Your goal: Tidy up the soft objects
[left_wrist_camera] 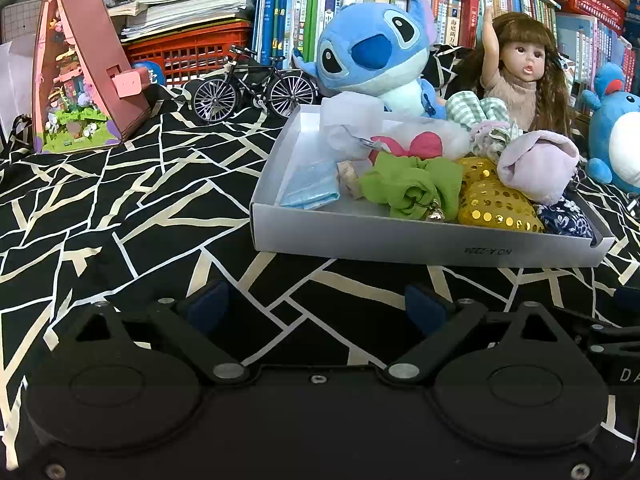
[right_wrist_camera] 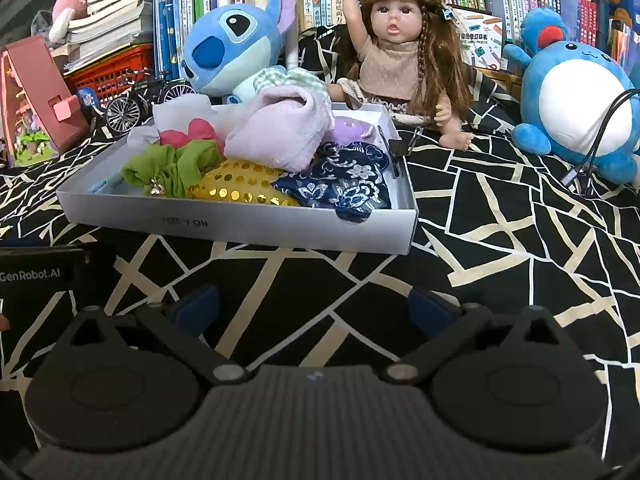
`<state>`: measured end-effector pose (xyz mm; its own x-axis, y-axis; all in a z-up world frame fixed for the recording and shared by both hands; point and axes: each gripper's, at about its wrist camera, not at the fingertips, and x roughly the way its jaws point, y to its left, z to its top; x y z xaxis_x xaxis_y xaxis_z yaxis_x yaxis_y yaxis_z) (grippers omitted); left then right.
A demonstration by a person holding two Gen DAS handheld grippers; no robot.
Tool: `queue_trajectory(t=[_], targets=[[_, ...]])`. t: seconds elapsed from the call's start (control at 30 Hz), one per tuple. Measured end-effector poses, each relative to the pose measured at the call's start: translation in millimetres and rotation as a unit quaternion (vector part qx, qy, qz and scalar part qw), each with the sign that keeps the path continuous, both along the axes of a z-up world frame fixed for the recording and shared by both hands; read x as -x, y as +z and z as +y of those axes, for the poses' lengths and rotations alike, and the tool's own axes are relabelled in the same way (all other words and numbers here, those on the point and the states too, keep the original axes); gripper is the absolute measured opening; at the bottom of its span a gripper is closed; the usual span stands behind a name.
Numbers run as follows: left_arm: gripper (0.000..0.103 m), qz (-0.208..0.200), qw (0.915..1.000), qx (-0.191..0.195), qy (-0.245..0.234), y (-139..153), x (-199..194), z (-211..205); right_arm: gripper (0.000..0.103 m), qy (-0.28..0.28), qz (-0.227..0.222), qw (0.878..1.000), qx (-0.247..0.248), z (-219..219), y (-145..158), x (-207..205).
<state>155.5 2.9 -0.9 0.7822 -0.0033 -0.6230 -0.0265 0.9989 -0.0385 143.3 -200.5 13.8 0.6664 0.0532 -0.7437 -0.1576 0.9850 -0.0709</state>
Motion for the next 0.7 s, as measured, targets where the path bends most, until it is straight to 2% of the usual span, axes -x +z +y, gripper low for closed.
queue_trajectory(t=[0.2,0.7], targets=[[0.103,0.005,1.0,0.0,0.001,-1.3,-1.4,0.5,0.103,0.0,0.003,1.0,0.006,0.9,-1.2,-0.6],[0.103,0.012,0.9998,-0.018,0.001,-3.1,-3.6,-4.9,0.103,0.001,0.004,1.0,0.005,0.7,-1.4,-0.4]])
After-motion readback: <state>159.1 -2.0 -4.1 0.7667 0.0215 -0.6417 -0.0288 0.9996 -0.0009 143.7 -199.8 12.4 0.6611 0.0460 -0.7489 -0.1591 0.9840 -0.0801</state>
